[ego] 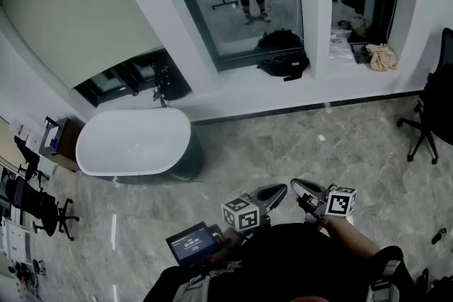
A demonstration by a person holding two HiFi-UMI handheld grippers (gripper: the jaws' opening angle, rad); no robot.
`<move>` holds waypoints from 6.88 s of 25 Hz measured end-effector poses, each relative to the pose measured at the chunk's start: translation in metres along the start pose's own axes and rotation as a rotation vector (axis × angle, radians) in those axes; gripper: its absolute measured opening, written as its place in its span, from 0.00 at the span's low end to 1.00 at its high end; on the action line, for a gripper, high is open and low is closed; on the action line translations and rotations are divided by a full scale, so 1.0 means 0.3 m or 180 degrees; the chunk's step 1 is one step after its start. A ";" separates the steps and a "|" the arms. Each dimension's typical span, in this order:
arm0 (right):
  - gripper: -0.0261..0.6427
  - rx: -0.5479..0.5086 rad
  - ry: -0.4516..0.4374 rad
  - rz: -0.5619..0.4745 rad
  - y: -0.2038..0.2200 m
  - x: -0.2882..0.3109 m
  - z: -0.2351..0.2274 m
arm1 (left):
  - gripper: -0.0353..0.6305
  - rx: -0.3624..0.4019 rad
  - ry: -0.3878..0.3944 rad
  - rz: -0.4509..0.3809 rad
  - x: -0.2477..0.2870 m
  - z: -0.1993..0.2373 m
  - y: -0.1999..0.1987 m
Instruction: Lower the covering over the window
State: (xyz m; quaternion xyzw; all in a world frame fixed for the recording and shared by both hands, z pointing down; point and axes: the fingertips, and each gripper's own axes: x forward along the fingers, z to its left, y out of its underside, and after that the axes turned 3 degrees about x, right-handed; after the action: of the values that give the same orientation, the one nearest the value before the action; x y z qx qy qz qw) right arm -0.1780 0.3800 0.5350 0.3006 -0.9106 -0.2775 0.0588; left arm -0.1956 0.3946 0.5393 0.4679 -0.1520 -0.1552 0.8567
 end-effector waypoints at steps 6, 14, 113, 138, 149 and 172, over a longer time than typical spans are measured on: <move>0.05 -0.0001 0.0015 0.0001 0.001 -0.009 -0.008 | 0.06 -0.0003 0.0001 0.0016 0.009 -0.002 0.006; 0.05 0.0045 0.0004 -0.0023 -0.029 -0.057 -0.038 | 0.06 -0.0052 -0.0015 0.0060 0.069 -0.013 0.022; 0.12 -0.2249 -0.0152 -0.1169 -2.581 0.624 -0.669 | 0.08 0.0900 0.0344 0.2160 1.683 1.718 -0.395; 0.05 -0.3113 0.1834 0.1047 -2.018 0.721 -1.449 | 0.15 0.0275 -0.0737 -0.0005 1.414 1.840 -1.086; 0.05 -0.2020 0.1861 0.1398 -1.697 0.620 -1.692 | 0.12 0.1184 0.0474 -0.0876 1.400 1.470 -1.791; 0.05 -0.1538 0.1984 0.1914 -1.517 0.518 -1.739 | 0.06 0.0855 0.1017 -0.1057 1.861 1.224 -1.810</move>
State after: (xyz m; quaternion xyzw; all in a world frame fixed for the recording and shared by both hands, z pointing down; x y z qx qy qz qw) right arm 0.0728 -0.2581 0.7176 0.0711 -0.8058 -0.3483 0.4737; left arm 0.0938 -0.3894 0.3320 0.6145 0.0448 -0.1962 0.7628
